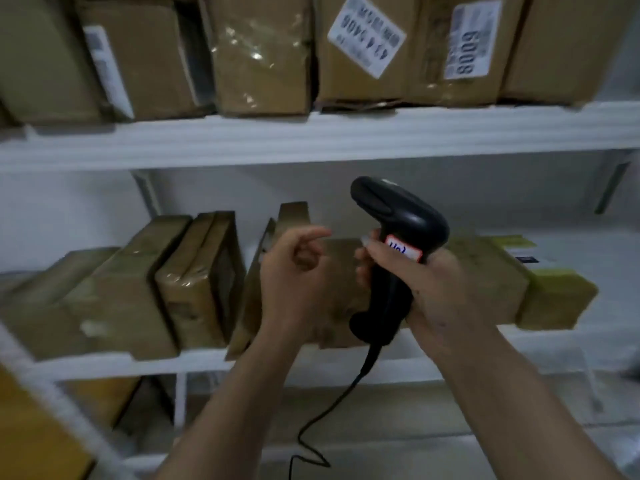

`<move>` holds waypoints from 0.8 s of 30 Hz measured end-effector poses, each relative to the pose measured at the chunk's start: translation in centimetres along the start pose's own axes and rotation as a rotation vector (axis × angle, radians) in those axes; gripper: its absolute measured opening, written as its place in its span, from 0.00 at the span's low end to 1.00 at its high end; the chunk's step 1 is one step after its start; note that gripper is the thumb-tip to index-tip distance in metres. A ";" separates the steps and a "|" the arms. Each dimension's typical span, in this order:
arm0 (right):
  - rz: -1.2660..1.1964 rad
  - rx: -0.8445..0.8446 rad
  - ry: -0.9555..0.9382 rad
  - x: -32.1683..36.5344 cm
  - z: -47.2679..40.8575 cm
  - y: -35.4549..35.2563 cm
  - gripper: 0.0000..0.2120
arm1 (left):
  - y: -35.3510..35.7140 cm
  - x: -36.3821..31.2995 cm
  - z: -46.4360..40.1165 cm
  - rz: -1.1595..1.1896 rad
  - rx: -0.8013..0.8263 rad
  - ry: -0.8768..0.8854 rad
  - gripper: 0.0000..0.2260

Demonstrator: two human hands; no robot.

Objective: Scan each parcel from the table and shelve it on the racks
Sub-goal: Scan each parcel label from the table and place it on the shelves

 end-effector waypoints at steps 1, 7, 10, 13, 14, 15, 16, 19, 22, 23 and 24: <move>-0.020 0.025 0.025 -1.2 0.2 1.0 0.11 | -1.3 1.0 0.1 0.010 -0.023 -0.024 0.16; -0.087 0.149 0.164 -7.4 2.3 8.7 0.10 | -10.4 6.7 -0.3 0.078 -0.135 -0.194 0.18; -0.110 0.189 0.230 -9.9 4.0 13.4 0.08 | -15.6 8.9 0.0 0.107 -0.162 -0.253 0.17; -0.101 0.226 0.261 -12.6 5.9 18.4 0.08 | -21.1 11.3 0.5 0.087 -0.172 -0.304 0.17; -0.103 0.230 0.280 -13.6 6.6 20.0 0.07 | -23.2 12.2 0.7 0.076 -0.181 -0.323 0.17; -0.107 0.234 0.302 -14.7 7.3 21.7 0.05 | -25.3 13.2 0.9 0.067 -0.193 -0.346 0.17; -0.108 0.238 0.323 -15.8 8.0 23.4 0.04 | -27.5 14.1 1.2 0.057 -0.207 -0.369 0.16; -0.090 0.251 0.377 -19.4 10.3 28.5 0.03 | -34.3 17.0 1.9 0.031 -0.250 -0.427 0.13; -0.058 0.263 0.413 -22.7 12.4 33.3 0.02 | -40.3 20.2 2.9 0.014 -0.265 -0.512 0.11; -0.046 0.275 0.421 -23.8 13.1 34.9 0.02 | -42.2 21.2 3.2 0.004 -0.266 -0.535 0.10; -0.035 0.282 0.426 -24.8 13.8 36.3 0.02 | -44.0 22.1 3.5 -0.015 -0.272 -0.552 0.10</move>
Point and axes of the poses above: each hand's wrist, its own z-axis away from the middle knuckle, its own y-axis out of the palm, x = y × z, the point moved 10 cm from there along -z, towards the middle knuckle, and after that the axes turned 14 degrees about -y, right-handed, at the moved point
